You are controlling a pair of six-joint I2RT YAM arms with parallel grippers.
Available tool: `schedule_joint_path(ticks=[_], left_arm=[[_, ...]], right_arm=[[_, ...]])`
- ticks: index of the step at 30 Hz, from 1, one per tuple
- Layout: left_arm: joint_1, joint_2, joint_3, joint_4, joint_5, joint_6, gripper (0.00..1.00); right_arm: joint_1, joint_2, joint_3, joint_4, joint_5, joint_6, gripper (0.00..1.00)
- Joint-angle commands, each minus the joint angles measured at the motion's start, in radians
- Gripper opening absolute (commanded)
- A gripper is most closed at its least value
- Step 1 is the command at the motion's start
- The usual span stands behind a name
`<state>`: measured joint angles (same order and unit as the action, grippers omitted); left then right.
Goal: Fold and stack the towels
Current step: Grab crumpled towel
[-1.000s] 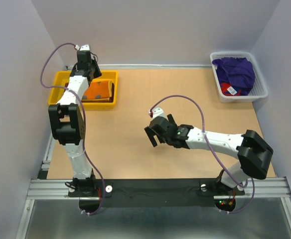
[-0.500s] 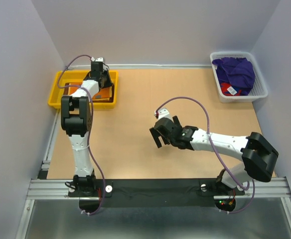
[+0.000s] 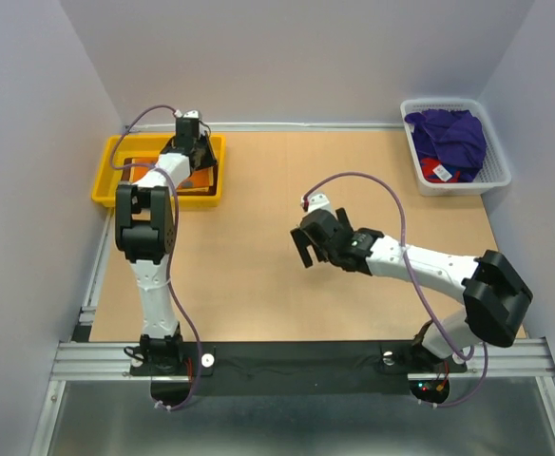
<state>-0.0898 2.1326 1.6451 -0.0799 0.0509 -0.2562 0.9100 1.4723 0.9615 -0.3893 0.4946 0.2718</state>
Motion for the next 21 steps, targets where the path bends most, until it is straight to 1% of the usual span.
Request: schedule_joint_path(ticks=[1,2,3,5,6,7,8,9,10,11,12,13,16,17,18,19,21], left_arm=[[0.001,-0.254,-0.001,-0.027,0.027,-0.049,0.38],[0.001,-0.287,-0.004,-0.055,0.029,-0.052,0.38],[0.001,-0.350,-0.017,-0.075,0.027,-0.061,0.39],[0.001,-0.425,-0.048,-0.113,0.020,-0.067,0.41],[-0.001,-0.466,-0.107,-0.115,0.015,-0.072,0.42],[-0.001,-0.559,-0.148,-0.113,0.015,-0.066,0.48],[-0.001,-0.607,-0.233,-0.103,0.012,-0.058,0.52],[-0.001,-0.652,-0.281,-0.100,0.006,-0.051,0.54],[-0.001,-0.740,-0.327,-0.086,0.006,-0.032,0.58],[-0.001,-0.784,-0.419,-0.077,0.009,-0.023,0.61],[-0.002,-0.863,-0.467,-0.066,0.007,-0.015,0.67],[-0.002,-0.907,-0.558,-0.043,0.009,-0.012,0.70],[-0.004,-1.051,-0.695,0.006,0.023,-0.011,0.82],[-0.002,-1.083,-0.735,0.037,0.027,-0.003,0.90],[-0.005,-1.137,-0.810,0.052,0.024,0.001,0.94],[-0.005,-1.157,-0.843,0.064,0.017,0.003,0.99],[-0.008,-1.189,-0.902,0.075,0.023,0.006,0.99]], right_arm=[[-0.118,-0.017,0.127,0.027,0.073,-0.057,1.00],[-0.150,-0.014,0.141,0.027,0.081,-0.065,1.00],[-0.222,-0.006,0.172,0.027,0.106,-0.068,1.00],[-0.302,0.005,0.201,0.029,0.140,-0.077,1.00],[-0.350,0.013,0.218,0.029,0.154,-0.075,1.00],[-0.455,0.026,0.248,0.030,0.148,-0.069,1.00],[-0.509,0.036,0.269,0.032,0.141,-0.051,1.00],[-0.563,0.046,0.285,0.038,0.139,-0.043,1.00],[-0.665,0.074,0.328,0.046,0.118,-0.030,1.00],[-0.715,0.091,0.351,0.059,0.102,-0.016,1.00],[-0.796,0.129,0.396,0.072,0.073,-0.002,1.00],[-0.833,0.149,0.417,0.098,0.050,0.029,1.00],[-0.945,0.229,0.491,0.136,0.010,0.081,1.00],[-0.968,0.294,0.552,0.151,0.003,0.113,1.00],[-1.005,0.328,0.586,0.156,-0.001,0.127,0.99],[-1.020,0.359,0.620,0.162,0.001,0.133,0.99],[-1.046,0.460,0.719,0.178,0.002,0.156,0.97]])
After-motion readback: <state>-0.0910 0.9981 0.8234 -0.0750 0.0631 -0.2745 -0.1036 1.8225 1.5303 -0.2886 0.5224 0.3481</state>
